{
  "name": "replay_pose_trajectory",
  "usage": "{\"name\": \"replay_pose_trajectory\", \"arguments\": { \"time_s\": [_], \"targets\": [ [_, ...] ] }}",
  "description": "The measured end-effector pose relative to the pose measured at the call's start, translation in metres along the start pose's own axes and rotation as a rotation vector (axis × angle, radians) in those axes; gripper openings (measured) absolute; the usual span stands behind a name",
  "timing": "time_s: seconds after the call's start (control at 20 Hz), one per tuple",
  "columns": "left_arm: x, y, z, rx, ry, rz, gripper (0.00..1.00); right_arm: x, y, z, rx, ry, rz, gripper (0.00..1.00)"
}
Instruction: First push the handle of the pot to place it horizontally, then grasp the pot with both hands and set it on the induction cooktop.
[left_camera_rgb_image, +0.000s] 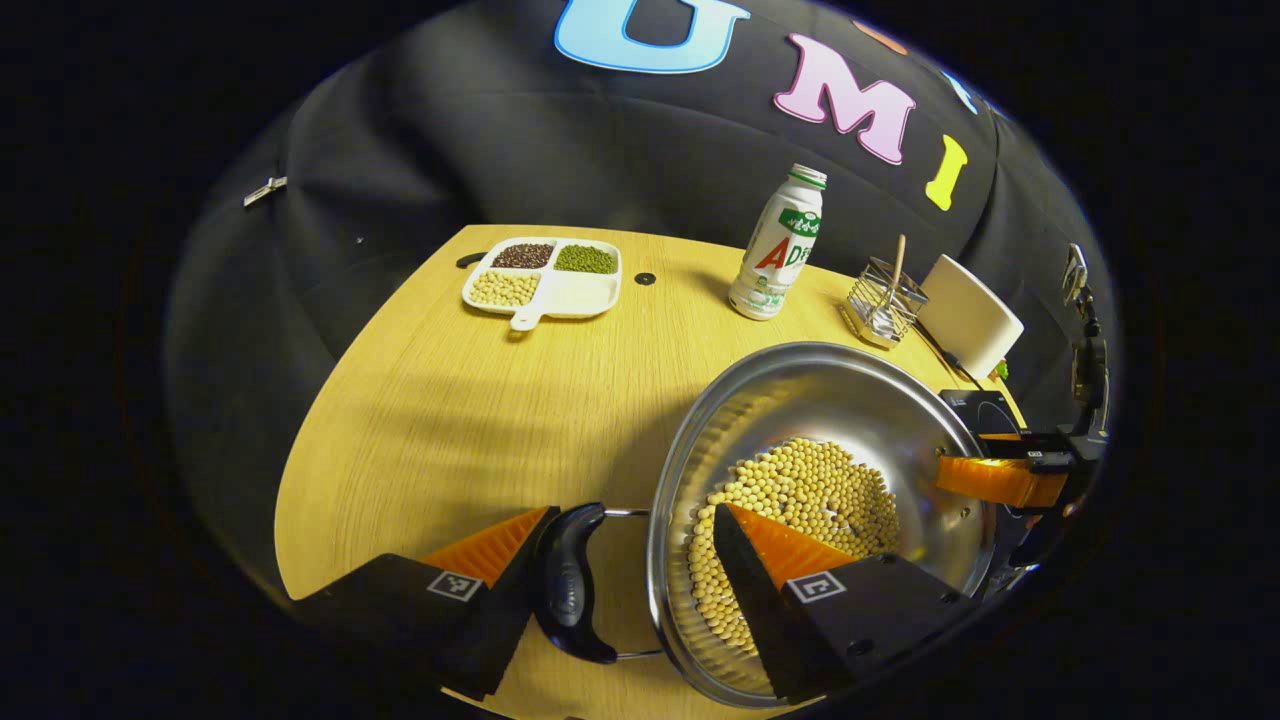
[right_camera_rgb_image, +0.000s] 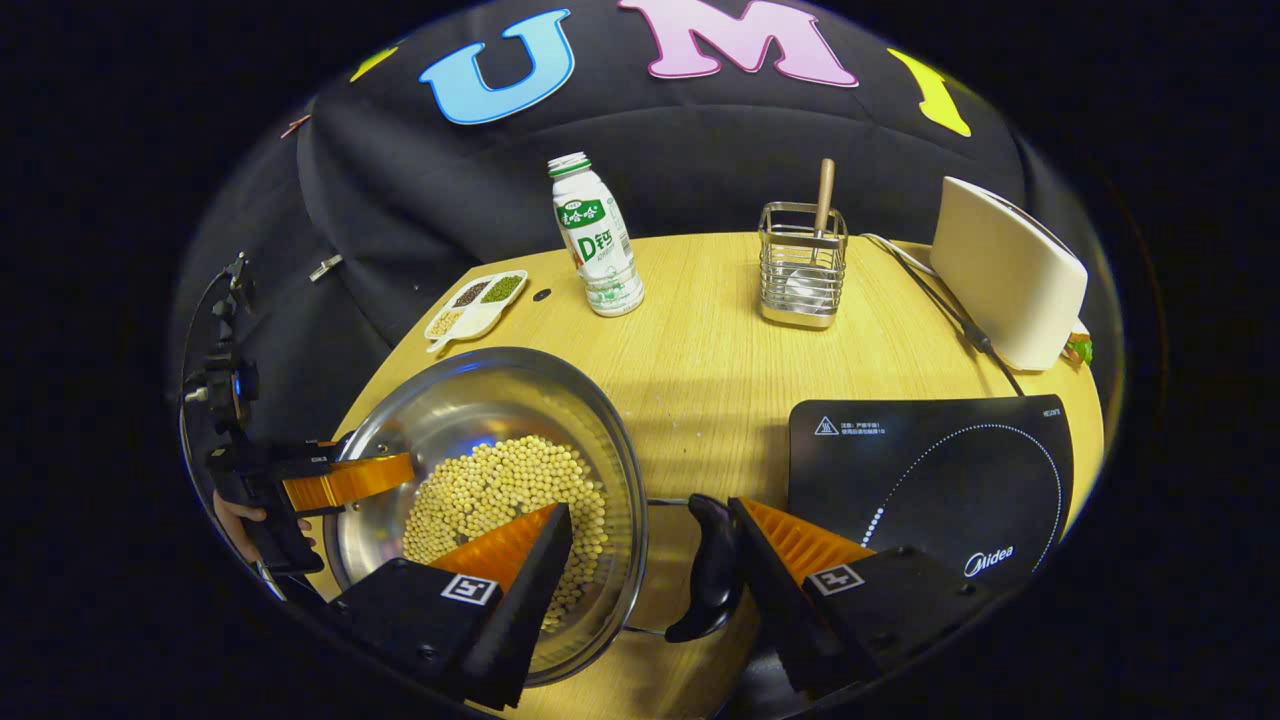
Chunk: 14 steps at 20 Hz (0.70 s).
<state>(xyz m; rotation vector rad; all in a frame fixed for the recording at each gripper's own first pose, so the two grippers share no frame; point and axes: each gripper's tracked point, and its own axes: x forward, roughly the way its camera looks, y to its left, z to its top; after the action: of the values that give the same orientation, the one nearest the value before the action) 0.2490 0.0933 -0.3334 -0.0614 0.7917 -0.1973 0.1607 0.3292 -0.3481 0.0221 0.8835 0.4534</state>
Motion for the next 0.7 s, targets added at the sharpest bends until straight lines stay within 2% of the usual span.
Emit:
{"name": "replay_pose_trajectory", "arguments": {
  "time_s": [0.25, 0.3, 0.5, 0.55, 0.65, 0.7],
  "targets": [
    [0.000, 0.012, -0.007, 0.000, 0.016, 0.008, 0.93, 0.014, 0.007, -0.017, -0.016, 0.051, -0.014, 0.97],
    [0.000, 0.015, -0.009, -0.003, 0.020, 0.008, 0.93, 0.017, 0.007, -0.022, -0.017, 0.068, -0.021, 0.92],
    [0.000, 0.026, -0.019, -0.016, 0.036, 0.017, 0.81, 0.025, 0.007, -0.028, 0.010, 0.089, -0.037, 0.72],
    [-0.001, 0.027, -0.019, -0.020, 0.035, 0.011, 0.71, 0.026, 0.007, -0.029, 0.015, 0.097, -0.042, 0.71],
    [-0.002, 0.028, -0.020, -0.020, 0.032, 0.002, 0.77, 0.027, 0.007, -0.030, 0.019, 0.096, -0.052, 0.71],
    [-0.003, 0.029, -0.022, -0.019, 0.034, 0.000, 0.74, 0.027, 0.006, -0.029, 0.015, 0.094, -0.061, 0.72]
  ]
}}
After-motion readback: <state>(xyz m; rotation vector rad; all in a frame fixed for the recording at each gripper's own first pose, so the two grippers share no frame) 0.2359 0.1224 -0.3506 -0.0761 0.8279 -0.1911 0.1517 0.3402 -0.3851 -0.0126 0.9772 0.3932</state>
